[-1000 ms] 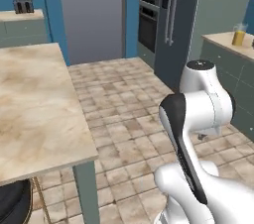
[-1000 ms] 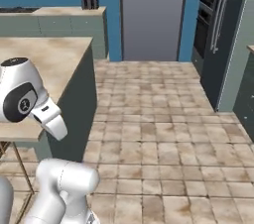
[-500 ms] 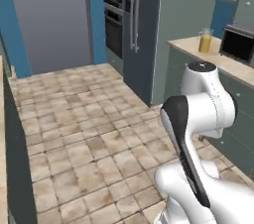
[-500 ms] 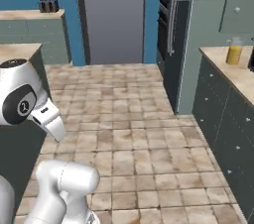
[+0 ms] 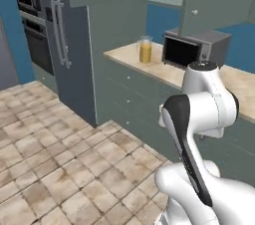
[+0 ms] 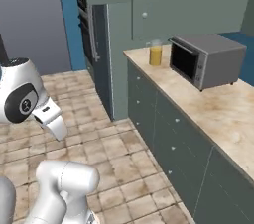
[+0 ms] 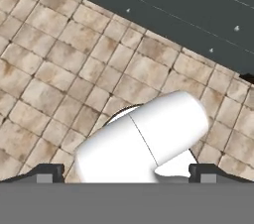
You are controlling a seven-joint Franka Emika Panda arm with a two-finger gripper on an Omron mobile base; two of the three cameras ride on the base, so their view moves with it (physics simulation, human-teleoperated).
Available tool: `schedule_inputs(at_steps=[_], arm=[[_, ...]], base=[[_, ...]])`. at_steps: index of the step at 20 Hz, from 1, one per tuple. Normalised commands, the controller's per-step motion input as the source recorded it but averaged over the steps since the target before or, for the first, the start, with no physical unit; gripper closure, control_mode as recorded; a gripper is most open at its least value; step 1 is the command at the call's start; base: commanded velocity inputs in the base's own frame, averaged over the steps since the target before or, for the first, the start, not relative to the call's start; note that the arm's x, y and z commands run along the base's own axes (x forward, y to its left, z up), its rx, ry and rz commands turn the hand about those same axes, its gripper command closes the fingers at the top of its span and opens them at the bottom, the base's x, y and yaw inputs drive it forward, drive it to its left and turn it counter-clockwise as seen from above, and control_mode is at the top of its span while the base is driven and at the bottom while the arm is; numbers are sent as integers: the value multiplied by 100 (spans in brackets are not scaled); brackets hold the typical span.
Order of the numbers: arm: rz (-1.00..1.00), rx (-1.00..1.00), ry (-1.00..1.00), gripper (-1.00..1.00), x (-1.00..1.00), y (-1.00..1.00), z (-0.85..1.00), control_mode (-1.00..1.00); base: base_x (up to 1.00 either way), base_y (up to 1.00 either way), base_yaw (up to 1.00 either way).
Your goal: There is a tray on the dining counter. Grab the cup, mug, and pitcher and place them on the tray. The pitcher may be placed next to the tray if it cannot fit the tray.
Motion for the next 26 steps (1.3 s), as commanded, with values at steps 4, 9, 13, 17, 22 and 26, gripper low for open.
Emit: schedule_inputs(at_steps=[4,9,13,17,22,26], arm=[[0,0,0,-100,0,0,0,100],[0,0,0,-100,0,0,0,100],[0,0,0,-100,0,0,0,100],[0,0,0,-100,0,0,0,100],[0,0,0,-100,0,0,0,100],[0,0,0,-100,0,0,0,100]], base=[[79,2,-48],[55,50,-42],[44,63,-43],[55,39,-43],[66,24,-43],[68,16,-41]])
